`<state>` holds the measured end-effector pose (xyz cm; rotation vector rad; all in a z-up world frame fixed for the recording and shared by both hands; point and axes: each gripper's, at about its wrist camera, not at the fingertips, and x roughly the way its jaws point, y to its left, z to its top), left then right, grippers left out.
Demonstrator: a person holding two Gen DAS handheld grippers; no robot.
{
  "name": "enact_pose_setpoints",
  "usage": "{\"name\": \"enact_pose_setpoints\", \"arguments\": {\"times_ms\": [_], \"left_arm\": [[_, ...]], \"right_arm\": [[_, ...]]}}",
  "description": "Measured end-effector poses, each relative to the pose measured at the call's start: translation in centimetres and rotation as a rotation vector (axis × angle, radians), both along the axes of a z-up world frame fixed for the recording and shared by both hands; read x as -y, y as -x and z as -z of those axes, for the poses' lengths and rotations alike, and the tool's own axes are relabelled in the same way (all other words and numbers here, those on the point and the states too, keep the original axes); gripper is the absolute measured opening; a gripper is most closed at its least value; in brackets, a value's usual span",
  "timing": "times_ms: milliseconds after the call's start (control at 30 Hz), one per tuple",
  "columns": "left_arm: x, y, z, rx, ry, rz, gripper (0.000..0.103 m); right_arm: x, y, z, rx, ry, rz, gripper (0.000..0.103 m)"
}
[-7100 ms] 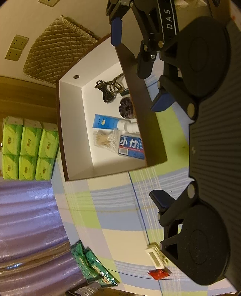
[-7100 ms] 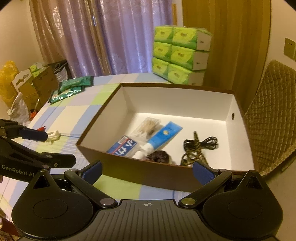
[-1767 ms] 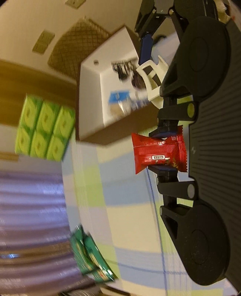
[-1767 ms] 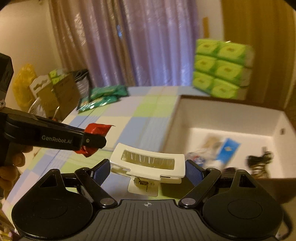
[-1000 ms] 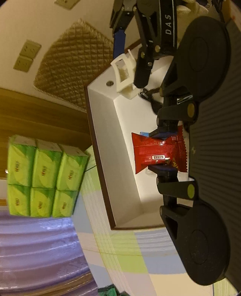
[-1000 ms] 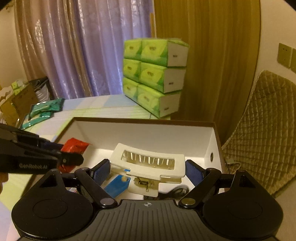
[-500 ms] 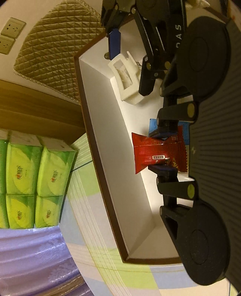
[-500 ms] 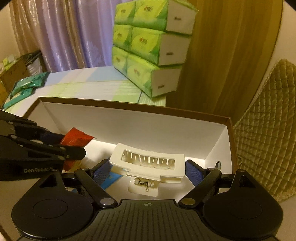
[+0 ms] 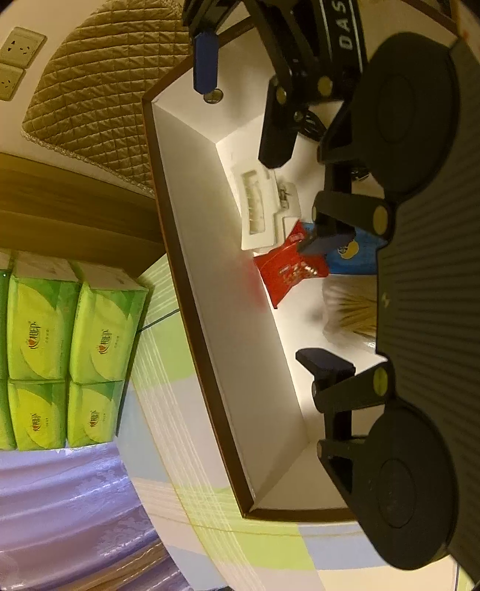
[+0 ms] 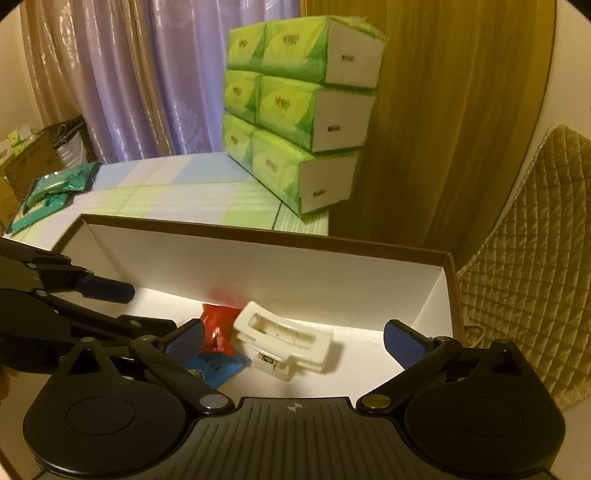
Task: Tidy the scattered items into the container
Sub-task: 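Open both tools to drop the red packet and white clip into the box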
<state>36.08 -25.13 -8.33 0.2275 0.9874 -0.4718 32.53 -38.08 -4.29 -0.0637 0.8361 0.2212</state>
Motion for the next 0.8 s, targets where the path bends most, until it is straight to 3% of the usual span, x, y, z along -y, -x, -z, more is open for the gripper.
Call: {"name": "enact_pose_setpoints", "arguments": {"times_ms": [200, 800], "left_arm": [[-1.0, 1.4, -1.4, 0.019, 0.002, -0.009, 0.072], [-4.4, 9.1, -6.8, 0.061, 0.066, -0.089, 0.085]], "right_arm": [[0.3, 2.2, -1.5, 0.01, -0.023, -0.007, 0.101], [-0.6, 10.6, -4.6, 0.041, -0.053, 0.032, 0.101]]}}
